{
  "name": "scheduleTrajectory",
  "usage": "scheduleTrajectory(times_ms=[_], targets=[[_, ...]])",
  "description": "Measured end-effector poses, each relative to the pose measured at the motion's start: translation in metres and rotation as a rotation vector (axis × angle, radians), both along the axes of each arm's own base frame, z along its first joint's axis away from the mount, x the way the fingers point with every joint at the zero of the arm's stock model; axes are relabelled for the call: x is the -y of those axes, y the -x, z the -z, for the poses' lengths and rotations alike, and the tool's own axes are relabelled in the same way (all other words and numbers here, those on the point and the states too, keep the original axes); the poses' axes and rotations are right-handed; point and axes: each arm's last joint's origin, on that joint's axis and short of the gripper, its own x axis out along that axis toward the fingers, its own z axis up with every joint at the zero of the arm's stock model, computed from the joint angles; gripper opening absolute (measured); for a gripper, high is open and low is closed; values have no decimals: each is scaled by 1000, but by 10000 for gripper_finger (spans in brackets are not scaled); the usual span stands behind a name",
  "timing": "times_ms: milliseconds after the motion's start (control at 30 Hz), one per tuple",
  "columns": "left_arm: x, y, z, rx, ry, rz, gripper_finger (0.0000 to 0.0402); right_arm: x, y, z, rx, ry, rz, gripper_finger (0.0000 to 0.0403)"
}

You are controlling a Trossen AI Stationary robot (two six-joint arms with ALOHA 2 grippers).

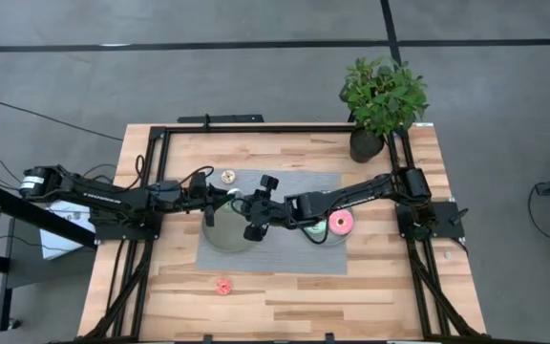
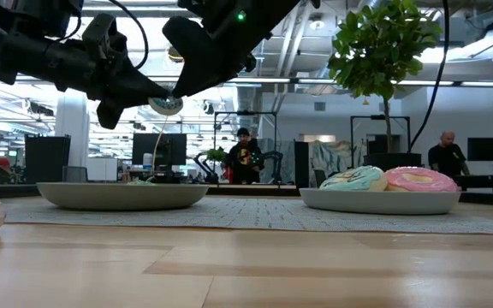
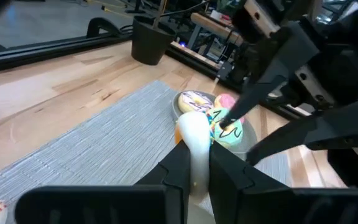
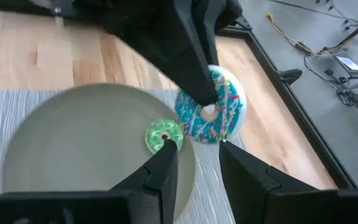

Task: Pick & Place donuts
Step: Put the small blue donut into the green plate

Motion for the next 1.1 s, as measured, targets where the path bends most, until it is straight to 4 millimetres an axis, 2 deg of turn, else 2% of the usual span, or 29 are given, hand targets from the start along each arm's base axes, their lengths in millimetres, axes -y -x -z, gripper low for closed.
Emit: scheduleTrajectory(times_ms=[267,667,867,1100], targets=[[0,0,2,-18,17,-3,32,-4,12,1,-102,56,45,109],[0,1,5,-46,40,1,32,19,39,-9,-250,74,210,109],[1,1,6,-49,40,4,32,27,48,-22,-214,108,271,109],[1,1,7,-60,40,4,32,33,79,-31,-172,91,285,109]])
